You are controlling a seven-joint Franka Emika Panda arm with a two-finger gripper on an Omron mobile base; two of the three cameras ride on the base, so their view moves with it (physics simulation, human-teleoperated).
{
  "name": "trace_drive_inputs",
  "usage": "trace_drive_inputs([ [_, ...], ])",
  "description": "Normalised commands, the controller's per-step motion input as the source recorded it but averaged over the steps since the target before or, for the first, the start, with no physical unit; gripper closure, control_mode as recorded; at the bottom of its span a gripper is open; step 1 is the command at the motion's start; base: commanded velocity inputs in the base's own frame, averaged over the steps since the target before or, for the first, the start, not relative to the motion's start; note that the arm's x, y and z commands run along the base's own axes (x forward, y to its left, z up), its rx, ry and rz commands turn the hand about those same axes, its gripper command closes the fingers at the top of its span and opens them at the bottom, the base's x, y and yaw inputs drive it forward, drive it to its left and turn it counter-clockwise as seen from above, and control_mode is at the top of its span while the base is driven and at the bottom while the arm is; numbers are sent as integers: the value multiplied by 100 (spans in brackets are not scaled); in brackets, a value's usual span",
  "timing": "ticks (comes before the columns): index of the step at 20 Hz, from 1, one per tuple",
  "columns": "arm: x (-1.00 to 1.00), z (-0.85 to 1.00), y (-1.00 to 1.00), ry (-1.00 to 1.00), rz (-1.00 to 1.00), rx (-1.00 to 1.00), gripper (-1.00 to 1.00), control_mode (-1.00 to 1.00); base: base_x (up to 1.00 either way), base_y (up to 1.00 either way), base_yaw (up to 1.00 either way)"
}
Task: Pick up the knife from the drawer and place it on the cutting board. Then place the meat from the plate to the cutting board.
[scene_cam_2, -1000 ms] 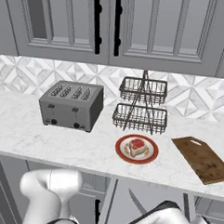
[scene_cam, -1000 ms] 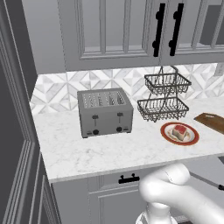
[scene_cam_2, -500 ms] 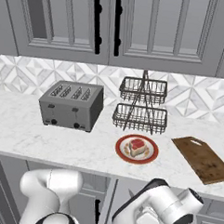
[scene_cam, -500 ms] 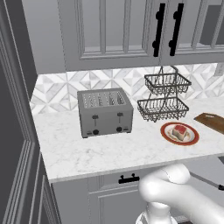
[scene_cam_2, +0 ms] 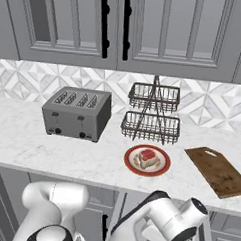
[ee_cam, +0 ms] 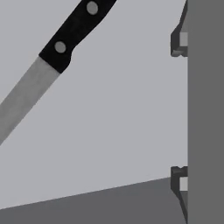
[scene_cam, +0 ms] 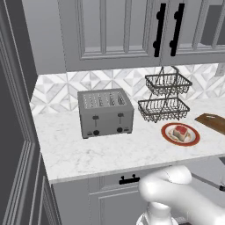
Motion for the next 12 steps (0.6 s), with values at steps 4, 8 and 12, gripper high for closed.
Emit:
trace_drive_inputs([
  [4, 56, -3, -4, 8, 0, -5, -100, -100, 0, 0, 0],
  [8, 9, -6, -32, 1, 3, 0, -100, -100, 0, 0, 0],
  [12, 1, -12, -21, 0, 11, 0, -100, -100, 0, 0, 0],
])
